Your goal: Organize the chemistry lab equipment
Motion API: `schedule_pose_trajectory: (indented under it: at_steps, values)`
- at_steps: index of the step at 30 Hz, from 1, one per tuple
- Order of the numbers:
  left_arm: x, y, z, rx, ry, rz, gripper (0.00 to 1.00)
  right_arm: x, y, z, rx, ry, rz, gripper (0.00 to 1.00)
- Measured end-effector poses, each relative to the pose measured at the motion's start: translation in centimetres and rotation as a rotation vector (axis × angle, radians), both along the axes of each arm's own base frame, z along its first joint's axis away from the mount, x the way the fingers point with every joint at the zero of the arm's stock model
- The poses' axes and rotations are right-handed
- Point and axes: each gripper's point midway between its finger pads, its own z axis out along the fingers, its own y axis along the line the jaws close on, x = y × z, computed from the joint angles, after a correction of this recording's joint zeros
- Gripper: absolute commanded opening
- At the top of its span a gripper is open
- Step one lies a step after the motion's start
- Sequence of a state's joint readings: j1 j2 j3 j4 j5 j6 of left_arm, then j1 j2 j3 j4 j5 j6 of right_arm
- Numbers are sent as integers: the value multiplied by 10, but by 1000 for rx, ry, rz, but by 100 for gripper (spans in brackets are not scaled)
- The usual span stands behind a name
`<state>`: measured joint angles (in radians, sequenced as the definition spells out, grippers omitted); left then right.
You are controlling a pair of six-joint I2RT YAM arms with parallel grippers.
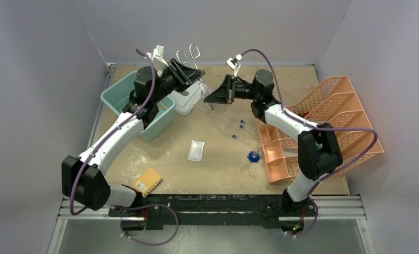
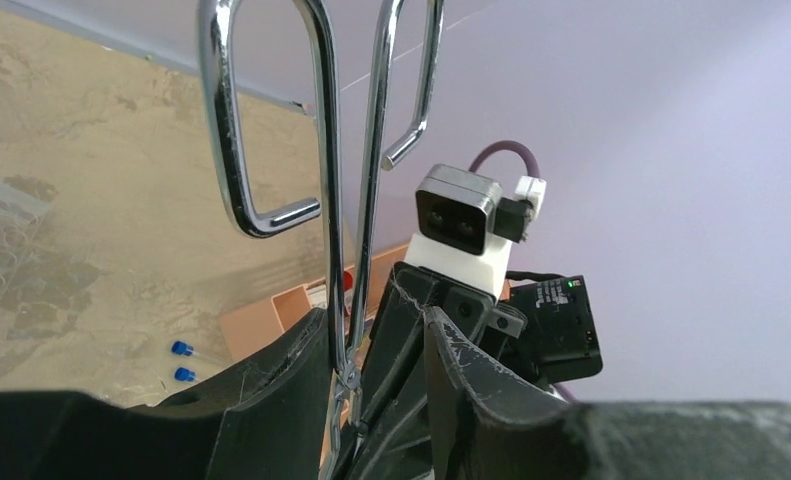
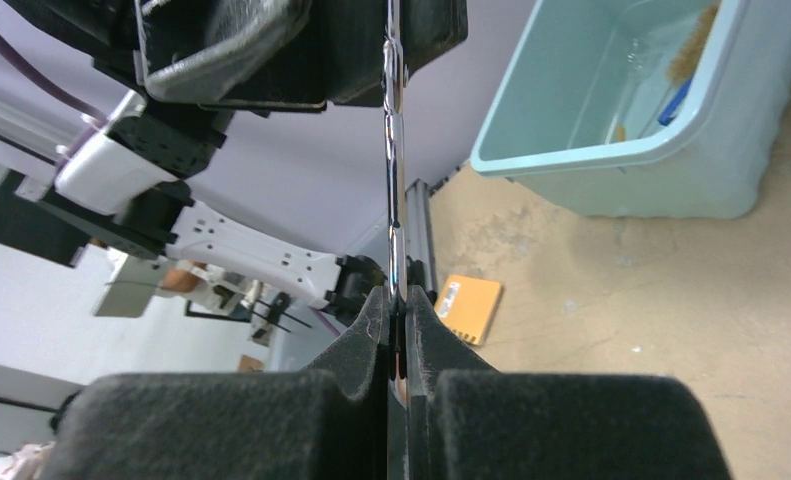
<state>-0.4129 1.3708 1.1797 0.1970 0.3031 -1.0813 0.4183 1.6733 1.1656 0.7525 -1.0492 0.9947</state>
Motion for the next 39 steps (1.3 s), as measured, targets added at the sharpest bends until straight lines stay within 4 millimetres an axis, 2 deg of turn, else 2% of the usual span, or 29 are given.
schedule_pose_trajectory:
  at_steps: [4, 6, 10, 12, 13, 16, 18, 20, 22, 27, 31, 35, 39]
  values:
    - [-3, -2, 3, -4, -11, -23, 34, 0, 2, 7, 42, 27, 33, 0]
    - [-5, -4, 3, -3, -14, -35, 27, -1, 3, 11, 59, 39, 46, 0]
    - [-7, -5, 2, 4, -23, -52, 2, -4, 2, 20, 88, 43, 66, 0]
    - [-8, -6, 2, 8, -31, -56, 0, -5, 2, 23, 96, 51, 73, 0]
    - [-8, -6, 3, 9, -36, -60, 0, -5, 1, 23, 97, 60, 75, 5]
    - [-8, -5, 2, 23, -44, -54, 0, -6, 1, 23, 98, 68, 82, 41]
    - [-8, -2, -3, 55, -35, -33, 0, -4, 1, 21, 92, 62, 74, 58]
    - [-5, 4, -16, 120, 6, 6, 0, 1, 2, 16, 75, 59, 48, 68]
    - [-1, 14, -27, 191, 44, 55, 0, 8, 0, 8, 37, 61, -4, 73]
    - [13, 64, -51, 373, 153, 234, 0, 38, -17, -2, -125, 18, -260, 75]
    - [15, 123, -66, 542, 266, 413, 0, 56, -43, 1, -264, -70, -463, 75]
    - [15, 182, -81, 703, 380, 591, 0, 61, -66, -4, -370, -113, -579, 74]
    - [11, 243, -111, 813, 536, 722, 0, 64, -77, -15, -436, -116, -623, 74]
